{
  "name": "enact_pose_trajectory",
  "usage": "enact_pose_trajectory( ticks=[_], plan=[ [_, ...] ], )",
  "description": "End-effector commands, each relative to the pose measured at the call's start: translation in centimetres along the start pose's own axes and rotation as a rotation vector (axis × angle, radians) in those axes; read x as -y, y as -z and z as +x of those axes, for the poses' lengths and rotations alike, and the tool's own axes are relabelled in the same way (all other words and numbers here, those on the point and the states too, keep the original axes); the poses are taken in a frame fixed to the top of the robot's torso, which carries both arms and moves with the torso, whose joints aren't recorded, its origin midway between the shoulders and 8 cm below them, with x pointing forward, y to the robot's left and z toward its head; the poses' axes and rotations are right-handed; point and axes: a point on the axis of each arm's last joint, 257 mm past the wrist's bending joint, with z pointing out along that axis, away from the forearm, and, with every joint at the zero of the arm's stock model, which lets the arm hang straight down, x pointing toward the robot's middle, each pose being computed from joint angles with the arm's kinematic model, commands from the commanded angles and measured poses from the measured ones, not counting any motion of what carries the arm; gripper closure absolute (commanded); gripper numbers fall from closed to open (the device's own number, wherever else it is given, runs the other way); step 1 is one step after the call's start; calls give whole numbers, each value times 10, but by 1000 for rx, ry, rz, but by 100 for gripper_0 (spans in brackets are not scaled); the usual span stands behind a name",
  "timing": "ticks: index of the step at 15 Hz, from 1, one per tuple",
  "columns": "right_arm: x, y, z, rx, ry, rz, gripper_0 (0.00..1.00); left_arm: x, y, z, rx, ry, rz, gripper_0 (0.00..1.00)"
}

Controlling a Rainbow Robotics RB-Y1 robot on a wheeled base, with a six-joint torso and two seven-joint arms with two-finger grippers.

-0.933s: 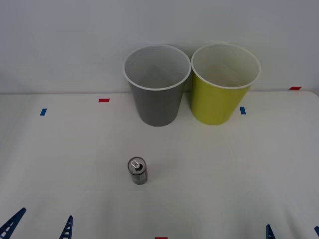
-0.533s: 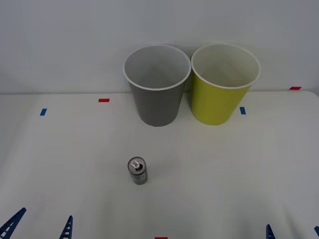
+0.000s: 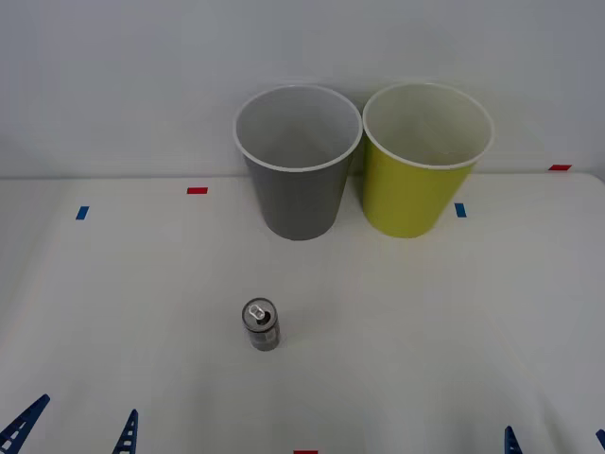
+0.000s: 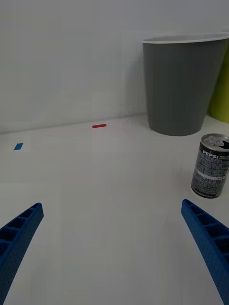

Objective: Put cans in the gray bin and PET bottles in the light green bin.

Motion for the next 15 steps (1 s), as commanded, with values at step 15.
enact_pose_trajectory(
  ticks=[15],
  plan=[
    [0, 0, 0, 0, 0, 0, 0, 0, 0, 0, 0, 0, 0, 0]
  ],
)
